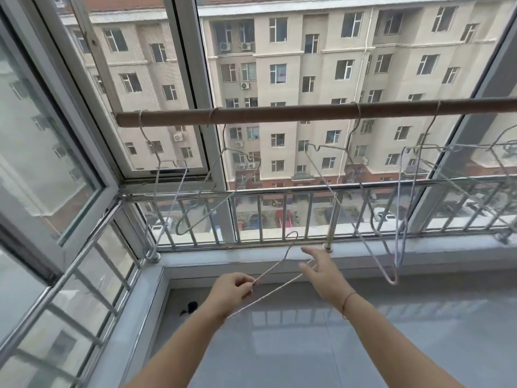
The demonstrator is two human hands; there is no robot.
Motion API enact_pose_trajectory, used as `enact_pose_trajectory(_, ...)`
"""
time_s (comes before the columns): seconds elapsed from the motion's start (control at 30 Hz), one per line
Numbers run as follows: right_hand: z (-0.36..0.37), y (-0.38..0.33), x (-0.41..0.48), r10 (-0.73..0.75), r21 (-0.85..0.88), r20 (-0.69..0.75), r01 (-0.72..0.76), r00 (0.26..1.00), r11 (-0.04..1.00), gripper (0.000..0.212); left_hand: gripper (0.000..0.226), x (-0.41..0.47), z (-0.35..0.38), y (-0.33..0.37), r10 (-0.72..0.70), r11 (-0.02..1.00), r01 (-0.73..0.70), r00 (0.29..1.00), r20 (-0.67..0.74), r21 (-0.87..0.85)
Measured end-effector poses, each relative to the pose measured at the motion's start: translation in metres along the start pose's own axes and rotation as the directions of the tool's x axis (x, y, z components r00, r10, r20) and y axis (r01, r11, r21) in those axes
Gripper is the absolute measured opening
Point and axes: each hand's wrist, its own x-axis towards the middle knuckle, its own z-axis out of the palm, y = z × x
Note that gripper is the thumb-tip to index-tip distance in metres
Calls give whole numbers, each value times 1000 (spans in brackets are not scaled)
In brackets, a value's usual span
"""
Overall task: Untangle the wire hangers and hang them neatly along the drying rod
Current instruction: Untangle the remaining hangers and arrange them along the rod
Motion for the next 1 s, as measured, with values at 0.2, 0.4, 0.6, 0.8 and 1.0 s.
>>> enact_pose_trajectory(0.2, -5, 32, -7, 117, -208, 193, -76, 974, 975, 28, 26, 11, -26, -29, 54, 992, -53, 999, -6, 111)
enact_pose_trajectory(0.4, -22, 20, -46, 157, -48, 278, -150, 948, 988, 24, 17, 13, -13, -28, 78, 985, -52, 986, -150, 166)
enact_pose_trajectory(0.6, -17, -18, -97, 152, 342, 333, -269, 931, 900, 21, 10, -22, 31, 10, 62, 983, -122, 925, -376, -137)
enact_pose_trajectory(0.8, -7, -49, -105, 83, 576, 105, -129, 991, 807, 22, 21, -55, 60, 78, 63, 730, -63, 998, -24, -680)
enact_pose_trajectory(1.0, -22, -82, -102, -12, 669, -57, 47, 998, 742, 29, 25, -64, 41, 138, 148, 635, -128, 988, -43, -762)
